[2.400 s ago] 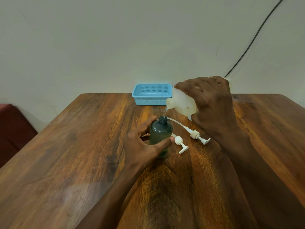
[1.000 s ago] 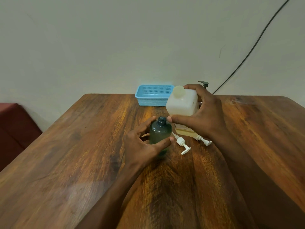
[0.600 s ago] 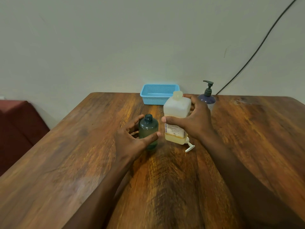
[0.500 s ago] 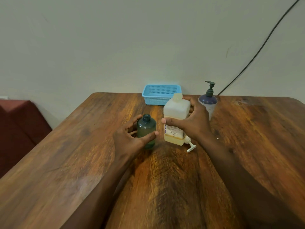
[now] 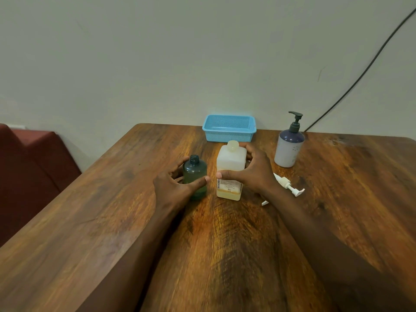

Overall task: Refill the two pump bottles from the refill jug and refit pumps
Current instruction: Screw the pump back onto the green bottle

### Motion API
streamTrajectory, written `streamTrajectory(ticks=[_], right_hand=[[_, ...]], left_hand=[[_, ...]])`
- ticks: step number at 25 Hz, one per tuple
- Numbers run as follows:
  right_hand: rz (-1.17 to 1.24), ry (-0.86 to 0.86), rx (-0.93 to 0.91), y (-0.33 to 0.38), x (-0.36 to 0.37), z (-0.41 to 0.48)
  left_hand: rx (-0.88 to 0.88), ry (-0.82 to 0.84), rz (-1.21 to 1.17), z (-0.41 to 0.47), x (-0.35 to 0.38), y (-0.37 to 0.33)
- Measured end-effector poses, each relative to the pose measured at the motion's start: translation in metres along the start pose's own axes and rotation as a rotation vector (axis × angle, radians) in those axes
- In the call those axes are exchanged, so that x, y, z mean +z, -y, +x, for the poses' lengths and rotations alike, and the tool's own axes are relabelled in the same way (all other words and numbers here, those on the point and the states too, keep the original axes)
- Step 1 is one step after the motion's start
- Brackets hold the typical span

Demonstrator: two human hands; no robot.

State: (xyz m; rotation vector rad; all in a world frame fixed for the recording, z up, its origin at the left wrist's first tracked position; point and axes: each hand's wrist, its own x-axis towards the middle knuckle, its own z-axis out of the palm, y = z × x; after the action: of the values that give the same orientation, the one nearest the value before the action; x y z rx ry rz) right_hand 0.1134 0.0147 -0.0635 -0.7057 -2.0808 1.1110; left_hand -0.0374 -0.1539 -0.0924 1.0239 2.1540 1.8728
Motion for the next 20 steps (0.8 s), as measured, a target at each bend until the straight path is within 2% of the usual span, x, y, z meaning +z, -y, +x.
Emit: streamTrajectory(ticks=[8, 10, 12, 14, 18, 20], right_hand=[[0.077, 0.08, 0.036, -0.007, -0.012, -0.005], [0.13, -0.054, 0.018, -0.008, -0.023, -0.01], [0.027, -0.271, 0.001, -0.012, -0.039, -0.016], [-0.154, -0.311, 0.041, -0.021, -0.053, -0.024], [-0.341, -0.105, 0.109, -0.041, -0.059, -0.043], [-0.396, -0.106, 0.094, -0.046, -0.056, -0.049]], left_hand=[[-0.038, 0.07, 0.02, -0.003, -0.004, 0.008], [-0.044, 0.105, 0.015, -0.004, -0.007, 0.009], [-0.052, 0.1, 0.023, -0.005, -0.01, 0.01], [-0.048, 0.043, 0.072, -0.009, -0.012, 0.005], [0.065, -0.172, 0.148, -0.035, -0.012, -0.015], [0.13, -0.255, 0.166, -0.052, -0.008, -0.024]])
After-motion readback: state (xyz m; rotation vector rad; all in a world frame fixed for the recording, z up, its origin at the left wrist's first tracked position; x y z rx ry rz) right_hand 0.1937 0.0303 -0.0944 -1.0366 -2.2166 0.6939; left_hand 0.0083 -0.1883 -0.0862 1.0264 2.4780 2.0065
